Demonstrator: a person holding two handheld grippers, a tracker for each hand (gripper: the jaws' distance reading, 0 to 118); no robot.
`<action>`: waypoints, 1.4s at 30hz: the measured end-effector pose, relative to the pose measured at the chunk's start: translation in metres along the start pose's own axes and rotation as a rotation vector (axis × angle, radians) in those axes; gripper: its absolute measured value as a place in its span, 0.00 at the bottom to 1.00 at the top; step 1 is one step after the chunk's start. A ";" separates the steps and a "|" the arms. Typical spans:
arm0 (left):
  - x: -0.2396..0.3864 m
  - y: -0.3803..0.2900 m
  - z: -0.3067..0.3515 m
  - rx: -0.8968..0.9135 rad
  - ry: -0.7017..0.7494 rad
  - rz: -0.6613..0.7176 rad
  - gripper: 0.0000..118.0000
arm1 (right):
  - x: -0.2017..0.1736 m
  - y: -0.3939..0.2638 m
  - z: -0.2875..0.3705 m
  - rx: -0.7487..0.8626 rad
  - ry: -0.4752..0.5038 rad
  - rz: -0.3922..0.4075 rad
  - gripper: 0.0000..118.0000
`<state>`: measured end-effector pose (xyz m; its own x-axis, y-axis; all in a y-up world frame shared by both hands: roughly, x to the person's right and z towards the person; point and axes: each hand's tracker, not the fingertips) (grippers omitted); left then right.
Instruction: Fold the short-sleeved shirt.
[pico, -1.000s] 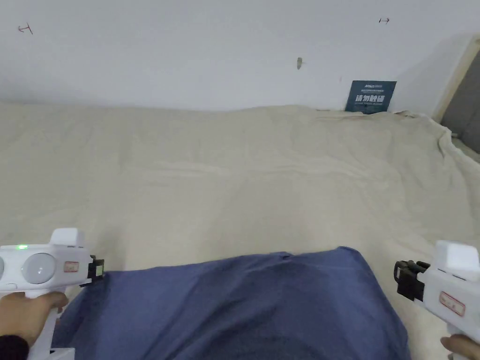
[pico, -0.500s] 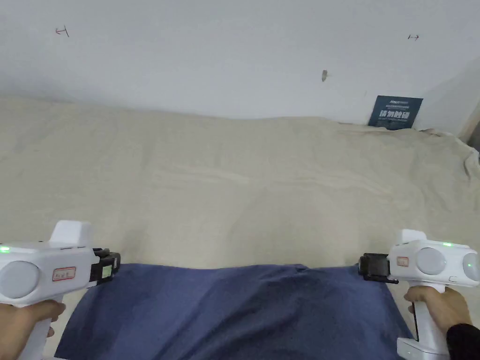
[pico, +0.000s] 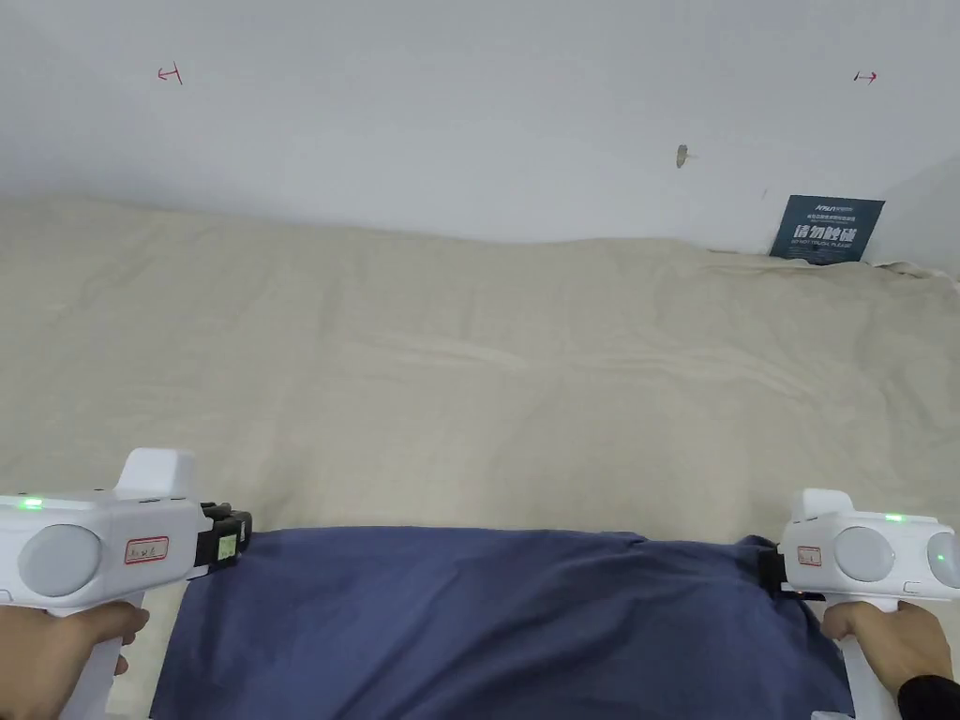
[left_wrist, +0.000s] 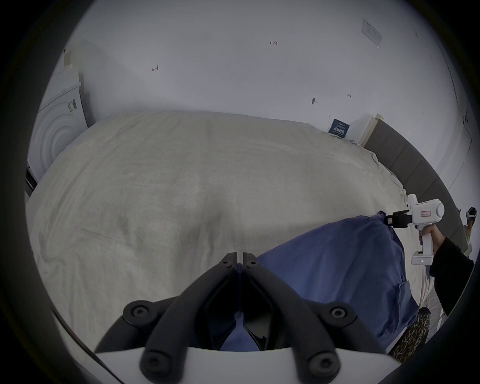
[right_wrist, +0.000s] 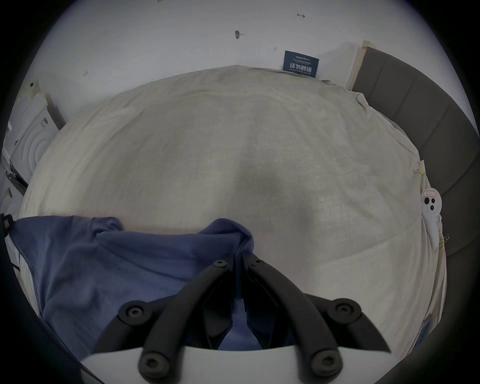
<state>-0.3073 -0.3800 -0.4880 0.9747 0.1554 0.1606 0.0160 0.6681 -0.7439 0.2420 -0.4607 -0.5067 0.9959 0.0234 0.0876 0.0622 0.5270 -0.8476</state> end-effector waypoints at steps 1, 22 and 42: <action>0.001 0.000 0.002 0.003 0.006 -0.001 0.00 | 0.000 -0.001 0.009 0.035 -0.002 -0.015 0.03; 0.022 0.091 0.163 0.306 0.088 -0.002 0.00 | 0.055 0.053 0.302 0.607 0.214 -0.062 0.03; 0.075 0.293 0.255 0.618 0.158 -0.102 0.00 | 0.070 0.213 0.420 0.885 0.130 -0.102 0.03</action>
<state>-0.2863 0.0131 -0.5287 0.9969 -0.0085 0.0784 0.0250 0.9770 -0.2118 0.2977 0.0104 -0.4614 0.9913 -0.1269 0.0349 0.1303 0.9841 -0.1211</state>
